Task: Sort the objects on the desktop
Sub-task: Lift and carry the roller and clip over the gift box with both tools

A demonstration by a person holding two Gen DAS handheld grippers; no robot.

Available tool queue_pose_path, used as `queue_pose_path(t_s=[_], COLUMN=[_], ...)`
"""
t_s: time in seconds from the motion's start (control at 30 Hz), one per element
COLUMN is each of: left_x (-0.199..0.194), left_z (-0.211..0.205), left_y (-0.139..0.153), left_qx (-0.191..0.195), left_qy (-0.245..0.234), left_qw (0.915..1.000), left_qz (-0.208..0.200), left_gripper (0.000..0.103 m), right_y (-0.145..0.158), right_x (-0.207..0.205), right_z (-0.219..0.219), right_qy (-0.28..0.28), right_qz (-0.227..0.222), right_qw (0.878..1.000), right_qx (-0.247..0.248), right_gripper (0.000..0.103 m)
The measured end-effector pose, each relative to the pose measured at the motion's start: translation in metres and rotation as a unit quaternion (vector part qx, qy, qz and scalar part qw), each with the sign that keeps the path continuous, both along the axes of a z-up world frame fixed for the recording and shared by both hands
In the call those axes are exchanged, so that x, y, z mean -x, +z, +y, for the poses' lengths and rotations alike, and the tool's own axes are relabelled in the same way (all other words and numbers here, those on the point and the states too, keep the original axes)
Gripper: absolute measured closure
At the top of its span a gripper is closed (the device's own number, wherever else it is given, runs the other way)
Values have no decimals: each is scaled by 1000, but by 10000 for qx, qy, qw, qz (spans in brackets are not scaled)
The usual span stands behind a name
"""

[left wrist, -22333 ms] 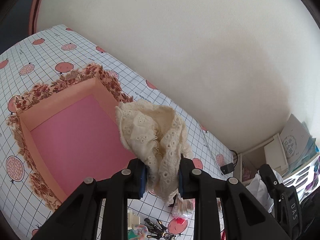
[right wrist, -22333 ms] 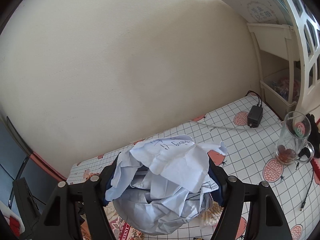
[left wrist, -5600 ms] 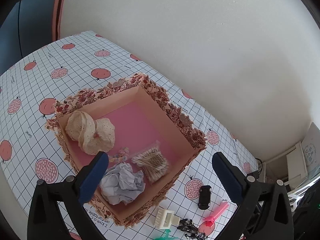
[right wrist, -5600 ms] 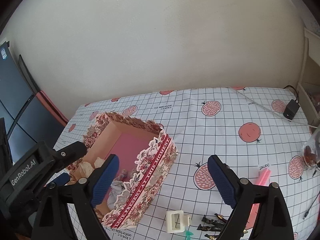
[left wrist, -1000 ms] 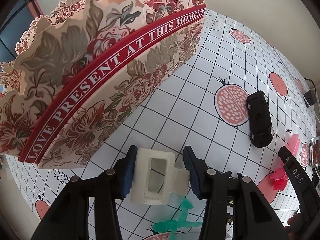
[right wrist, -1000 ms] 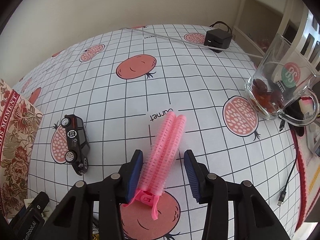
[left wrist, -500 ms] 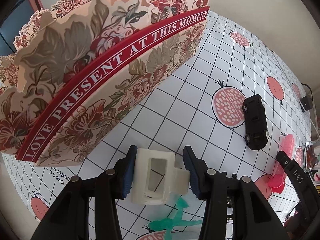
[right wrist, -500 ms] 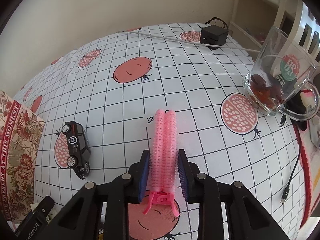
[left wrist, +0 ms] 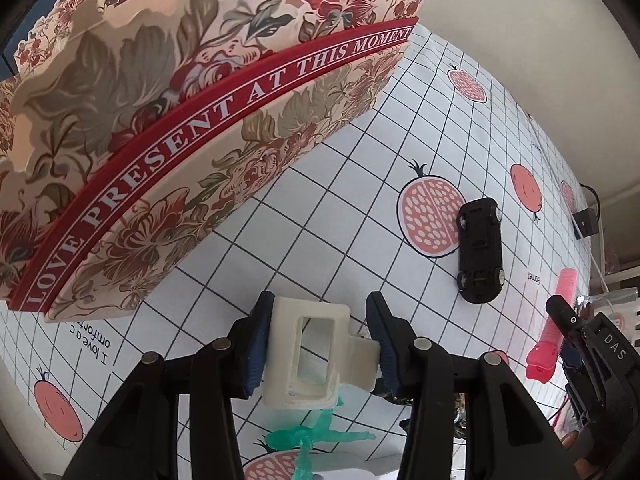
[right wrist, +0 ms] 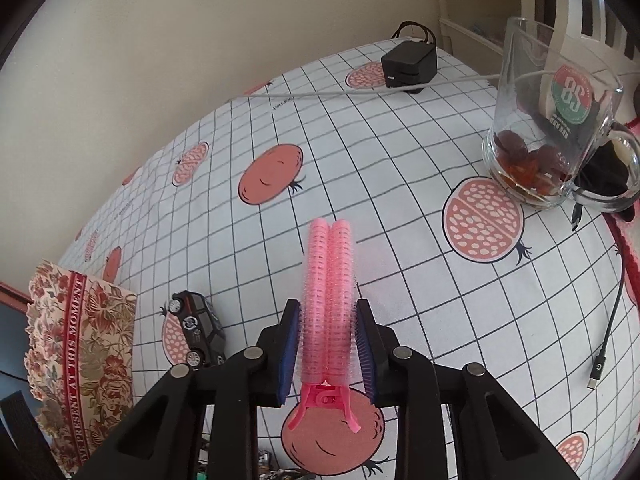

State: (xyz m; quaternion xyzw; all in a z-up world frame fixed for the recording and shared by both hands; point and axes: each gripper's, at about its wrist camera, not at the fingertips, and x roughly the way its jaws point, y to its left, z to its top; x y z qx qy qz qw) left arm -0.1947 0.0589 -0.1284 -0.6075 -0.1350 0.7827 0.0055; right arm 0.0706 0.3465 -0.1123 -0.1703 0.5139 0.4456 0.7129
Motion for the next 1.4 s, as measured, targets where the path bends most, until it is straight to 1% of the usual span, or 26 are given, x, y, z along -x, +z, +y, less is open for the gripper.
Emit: queue_pose_path(t_s=[0.1, 0.17, 0.23, 0.3, 0.33, 0.4, 0.57, 0.73, 0.93, 1.03, 1.13, 1.3, 1.4], left_x=[2, 3, -1, 4, 12, 13, 12, 6, -4, -5, -7, -7, -9], left_z=[5, 11, 12, 18, 20, 17, 13, 9, -7, -16, -26, -40, -46], left_y=[9, 19, 35, 50, 57, 74, 117, 158, 197, 210, 220, 225, 226], left_qx=[54, 0, -58, -94, -145, -241, -461, -680, -834, -917, -1034, -1140, -1124], left_qy=[-122, -205, -294, -377, -396, -415, -426, -467, -371, -298, -241, -116, -16], left_qw=[9998, 9994, 9984, 9968, 9959, 9936, 9857, 9740, 9610, 9556, 9509, 9481, 9472], left_qz=[136, 276, 469, 700, 806, 1023, 1562, 2112, 2609, 2786, 2909, 2966, 3002], left_gripper=[55, 55, 55, 55, 55, 55, 55, 55, 55, 55, 55, 55, 55], right_y=[19, 32, 46, 61, 69, 85, 127, 167, 203, 216, 224, 223, 219], right_x=[2, 3, 6, 10, 12, 16, 28, 46, 64, 72, 80, 92, 99], right_z=[0, 1, 1, 0, -1, -2, -8, -19, -32, -37, -40, -36, -32], right_qy=[20, 40, 57, 94, 115, 153, 240, 383, 555, 683, 770, 903, 971], right_qz=[-33, -45, -81, -139, -159, -220, -344, -557, -664, -642, -670, -670, -640], right_qw=[9997, 9991, 9982, 9967, 9958, 9933, 9846, 9721, 9581, 9518, 9468, 9456, 9467], right_qx=[-242, -414, -594, -792, -899, -1121, -1697, -2248, -2729, -2920, -3050, -3054, -3003], right_gripper=[74, 74, 74, 74, 74, 74, 74, 74, 74, 74, 74, 74, 74])
